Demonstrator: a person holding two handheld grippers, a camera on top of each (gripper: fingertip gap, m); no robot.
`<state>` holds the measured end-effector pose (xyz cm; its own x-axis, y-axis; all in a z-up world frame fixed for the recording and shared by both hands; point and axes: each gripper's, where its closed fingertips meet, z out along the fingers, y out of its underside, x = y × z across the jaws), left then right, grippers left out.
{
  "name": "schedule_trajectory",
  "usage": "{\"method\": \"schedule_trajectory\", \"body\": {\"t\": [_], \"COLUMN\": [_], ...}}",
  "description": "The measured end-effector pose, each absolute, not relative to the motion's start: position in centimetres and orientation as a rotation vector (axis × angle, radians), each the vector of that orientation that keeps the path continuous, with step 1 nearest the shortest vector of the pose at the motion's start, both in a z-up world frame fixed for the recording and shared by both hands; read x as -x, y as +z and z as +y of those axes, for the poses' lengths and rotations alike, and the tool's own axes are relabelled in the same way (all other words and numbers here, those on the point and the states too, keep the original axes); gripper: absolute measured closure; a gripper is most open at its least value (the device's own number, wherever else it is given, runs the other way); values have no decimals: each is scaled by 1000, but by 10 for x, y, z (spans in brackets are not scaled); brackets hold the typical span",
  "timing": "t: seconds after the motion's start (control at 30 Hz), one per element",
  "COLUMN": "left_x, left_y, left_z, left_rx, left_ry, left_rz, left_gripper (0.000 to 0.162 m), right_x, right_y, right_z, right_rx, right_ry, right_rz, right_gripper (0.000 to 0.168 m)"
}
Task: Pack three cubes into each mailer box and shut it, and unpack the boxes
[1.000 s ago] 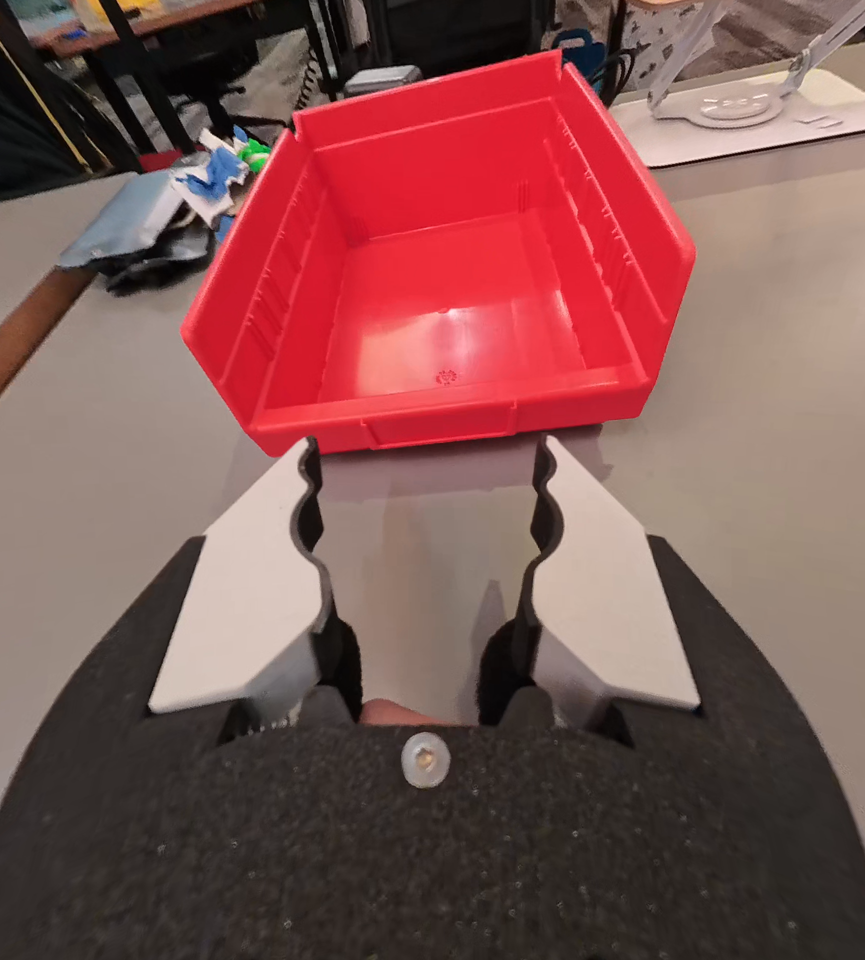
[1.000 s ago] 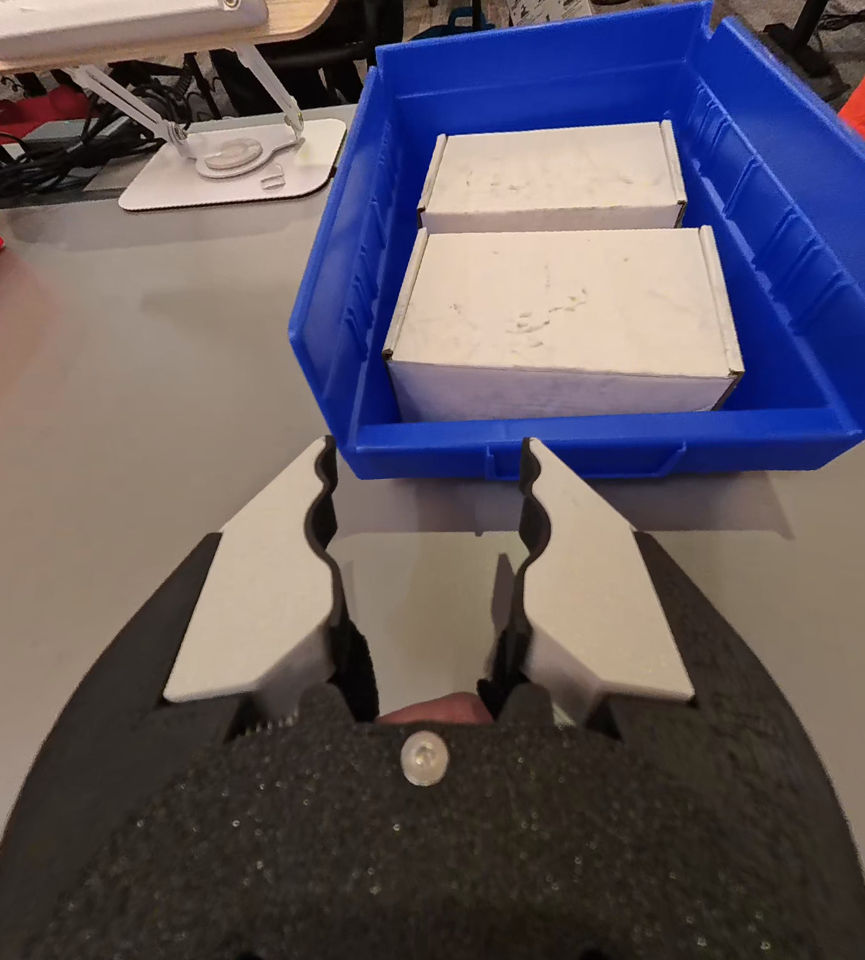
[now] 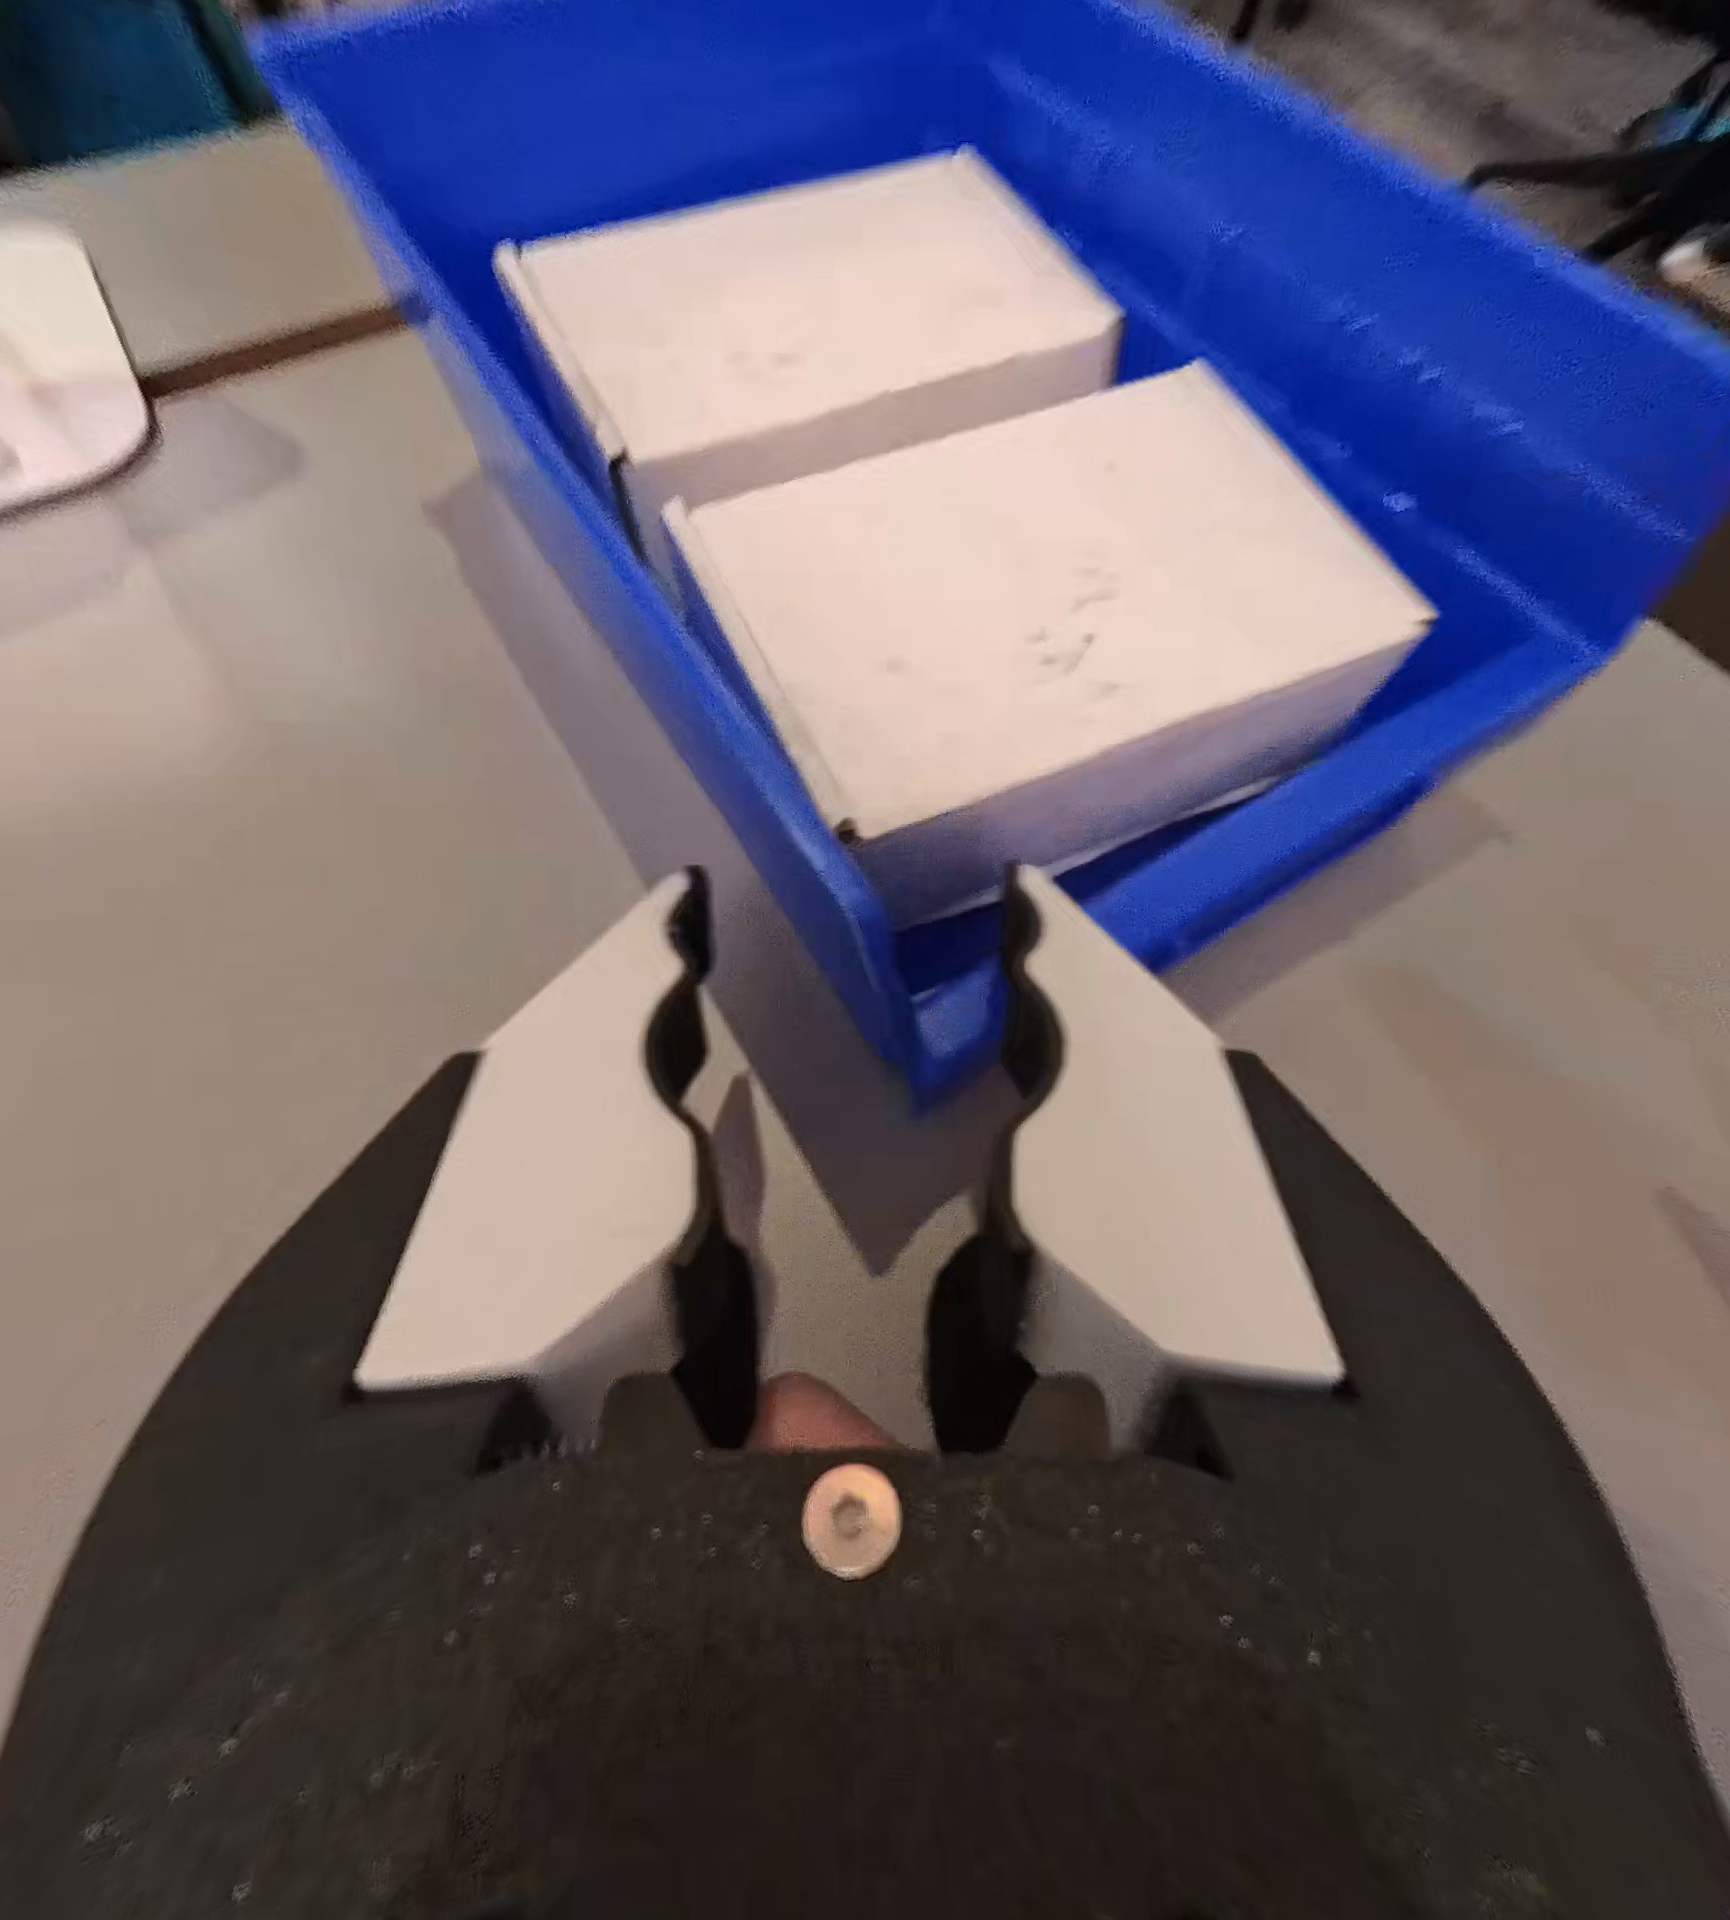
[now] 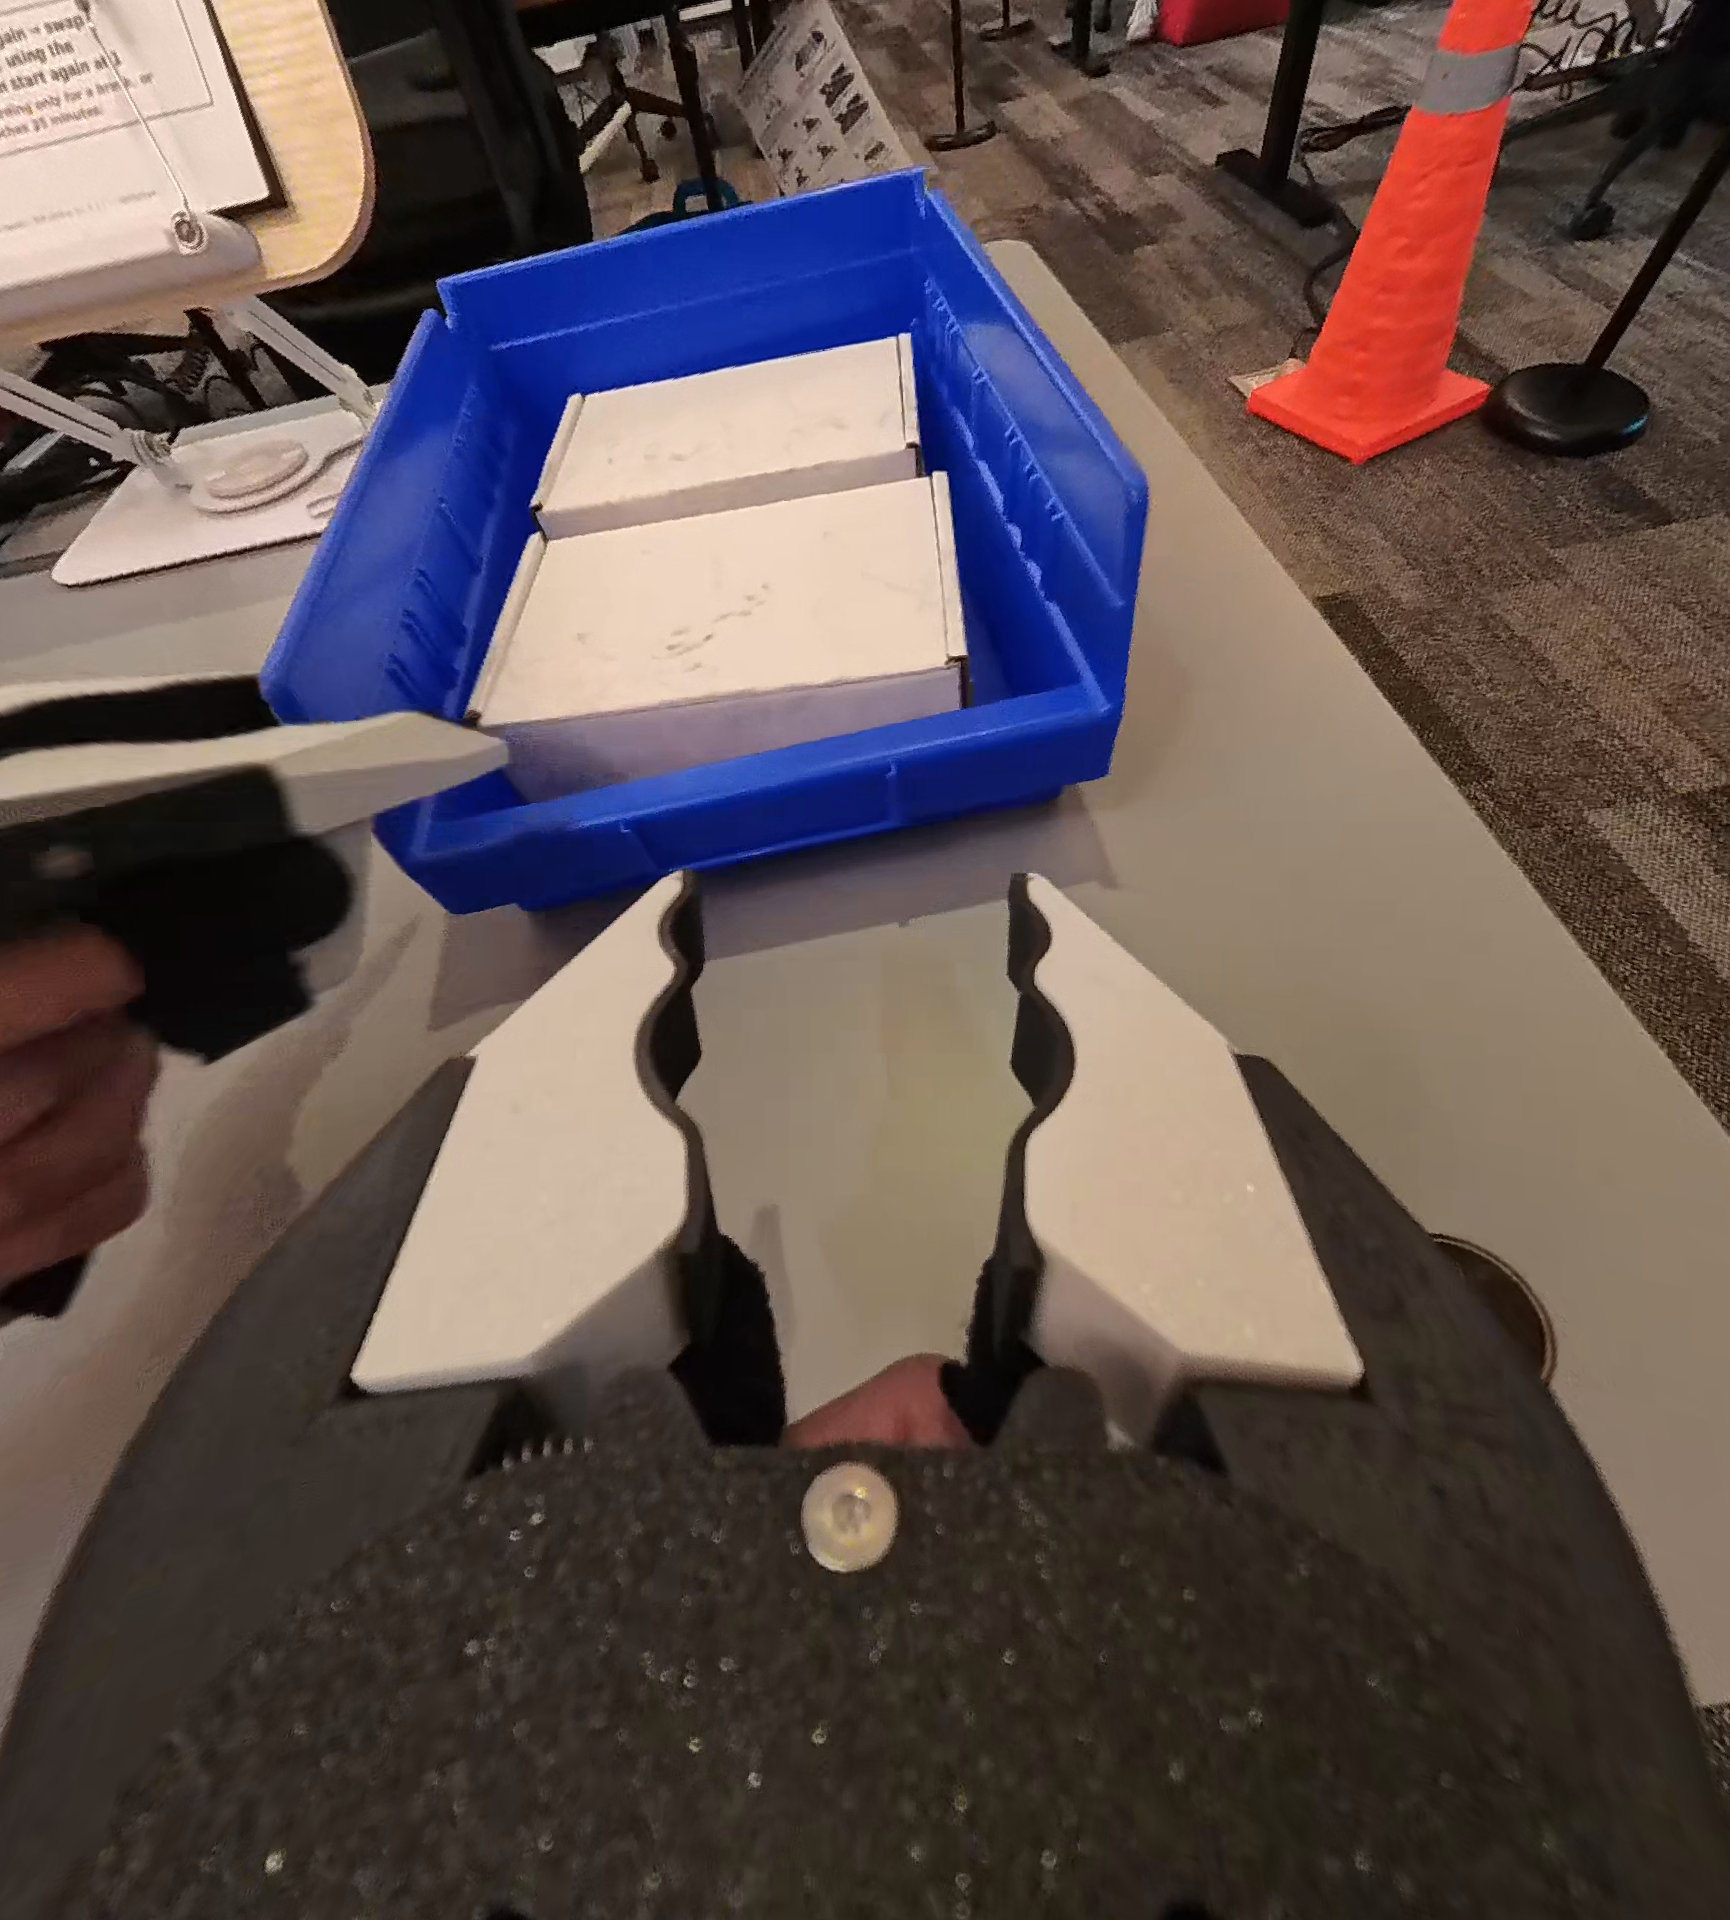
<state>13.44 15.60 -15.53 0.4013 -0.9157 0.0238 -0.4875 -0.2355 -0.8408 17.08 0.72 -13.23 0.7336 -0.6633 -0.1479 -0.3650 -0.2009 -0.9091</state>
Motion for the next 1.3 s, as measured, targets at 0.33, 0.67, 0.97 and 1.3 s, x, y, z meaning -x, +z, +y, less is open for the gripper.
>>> {"method": "schedule_trajectory", "body": {"t": [0.33, 0.67, 0.97, 1.3], "left_x": [-97, -12, 126, 176], "left_y": [-171, -156, -154, -158], "left_z": [179, 208, 300, 336], "left_rx": [1910, 1782, 1829, 1970], "left_ry": [-629, -578, -396, -494], "left_rz": [1074, 988, 801, 849], "left_gripper": [159, 162, 161, 140], "right_x": [-210, -168, -56, -6], "right_y": [-154, -154, -141, -153], "right_z": [25, 80, 207, 253], "right_rx": [1839, 1896, 1924, 1901], "right_ry": [-445, -353, -253, -219], "right_rz": [888, 913, 653, 630], "right_gripper": [108, 165, 165, 163]}}
